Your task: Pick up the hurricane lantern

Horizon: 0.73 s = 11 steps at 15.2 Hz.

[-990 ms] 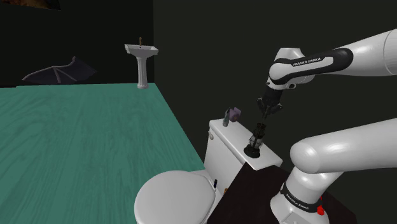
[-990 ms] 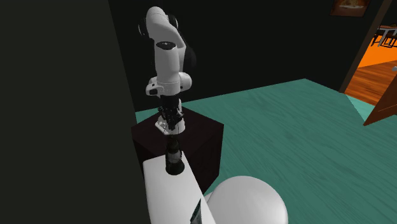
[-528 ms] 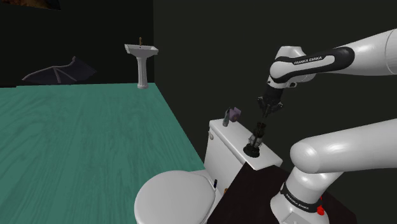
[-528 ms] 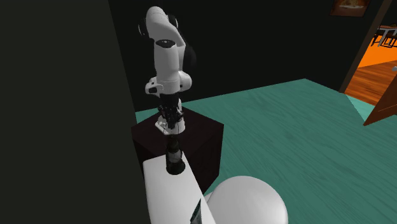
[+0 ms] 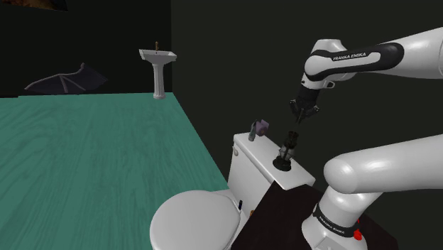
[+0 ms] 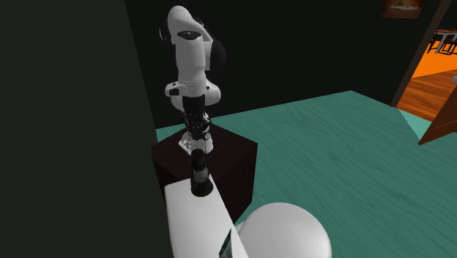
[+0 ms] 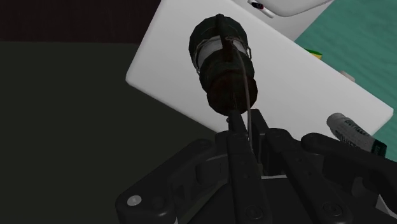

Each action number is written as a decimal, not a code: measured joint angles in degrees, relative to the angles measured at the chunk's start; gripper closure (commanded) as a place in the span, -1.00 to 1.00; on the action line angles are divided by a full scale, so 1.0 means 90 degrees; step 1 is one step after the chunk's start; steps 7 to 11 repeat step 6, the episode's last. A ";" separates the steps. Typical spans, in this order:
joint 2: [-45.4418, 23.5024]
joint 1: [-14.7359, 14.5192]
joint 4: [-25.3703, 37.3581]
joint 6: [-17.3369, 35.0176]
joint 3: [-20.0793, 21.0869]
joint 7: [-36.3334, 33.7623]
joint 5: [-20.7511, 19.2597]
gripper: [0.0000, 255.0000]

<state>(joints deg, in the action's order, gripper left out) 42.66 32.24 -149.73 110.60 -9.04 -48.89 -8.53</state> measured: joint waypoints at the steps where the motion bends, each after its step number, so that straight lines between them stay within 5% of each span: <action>1: 0.0029 0.0004 0.0059 -0.0086 0.0001 0.0012 0.0001 1.00; 11: 0.0051 -0.0022 0.0449 -0.0500 0.0054 0.0017 0.0052 1.00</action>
